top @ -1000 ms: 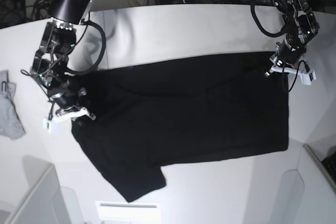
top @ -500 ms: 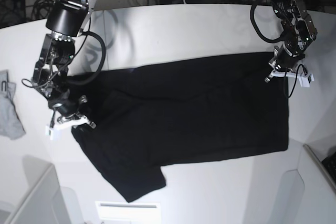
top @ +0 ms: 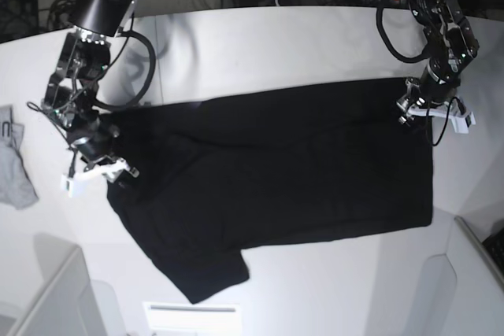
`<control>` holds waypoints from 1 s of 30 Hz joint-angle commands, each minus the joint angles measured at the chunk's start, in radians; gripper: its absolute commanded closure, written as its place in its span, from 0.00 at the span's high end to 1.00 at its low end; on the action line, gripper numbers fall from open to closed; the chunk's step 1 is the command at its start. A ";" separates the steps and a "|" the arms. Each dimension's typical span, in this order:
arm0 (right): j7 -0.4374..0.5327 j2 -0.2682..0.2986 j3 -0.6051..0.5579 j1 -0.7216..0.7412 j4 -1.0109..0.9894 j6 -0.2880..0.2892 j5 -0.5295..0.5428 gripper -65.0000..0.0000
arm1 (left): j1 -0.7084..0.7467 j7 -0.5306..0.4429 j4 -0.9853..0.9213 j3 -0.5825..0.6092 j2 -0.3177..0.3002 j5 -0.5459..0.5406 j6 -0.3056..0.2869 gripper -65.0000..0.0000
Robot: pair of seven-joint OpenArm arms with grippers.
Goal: Fold the T-shirt properly
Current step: 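Fold the sleeve nearest the right gripper inward with the right gripper, then release the sleeve and lift both grippers off the shirt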
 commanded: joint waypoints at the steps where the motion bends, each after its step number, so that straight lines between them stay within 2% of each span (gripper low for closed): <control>1: 0.021 0.009 0.003 0.009 0.047 -0.003 0.016 0.39 | 0.004 -0.020 0.051 -0.007 -0.012 -0.017 -0.005 0.67; 4: 0.022 -0.001 0.055 -0.063 0.163 -0.111 0.021 0.39 | 0.050 -0.021 0.158 -0.007 -0.007 -0.017 -0.006 0.78; 8: 0.024 -0.025 0.131 -0.168 0.298 -0.199 0.023 0.39 | 0.118 -0.024 0.218 -0.036 0.016 -0.019 -0.008 0.77; 10: 0.024 -0.050 0.173 -0.221 0.355 -0.202 0.023 0.40 | 0.138 -0.024 0.215 -0.099 0.057 -0.019 -0.008 0.77; 12: 0.024 -0.079 0.218 -0.264 0.386 -0.202 0.024 0.46 | 0.156 -0.024 0.204 -0.167 0.102 -0.020 -0.015 0.77; 14: 0.021 -0.102 0.249 -0.298 0.392 -0.202 0.024 0.54 | 0.167 -0.018 0.189 -0.211 0.122 -0.020 -0.072 0.77; 17: 0.022 -0.117 0.253 -0.346 0.390 -0.187 0.024 0.58 | 0.169 -0.018 0.134 -0.219 0.123 -0.014 -0.129 0.77; 21: 0.019 -0.154 0.258 -0.384 0.389 -0.144 0.024 0.58 | 0.150 -0.024 0.028 -0.219 0.122 -0.012 -0.132 0.77; 25: 0.018 -0.157 0.250 -0.406 0.380 -0.139 0.026 0.59 | 0.113 -0.023 -0.055 -0.219 0.120 -0.011 -0.133 0.77; 30: 0.025 -0.140 0.259 -0.387 0.252 -0.139 0.141 0.59 | 0.076 -0.023 -0.095 -0.219 0.120 -0.011 -0.133 0.77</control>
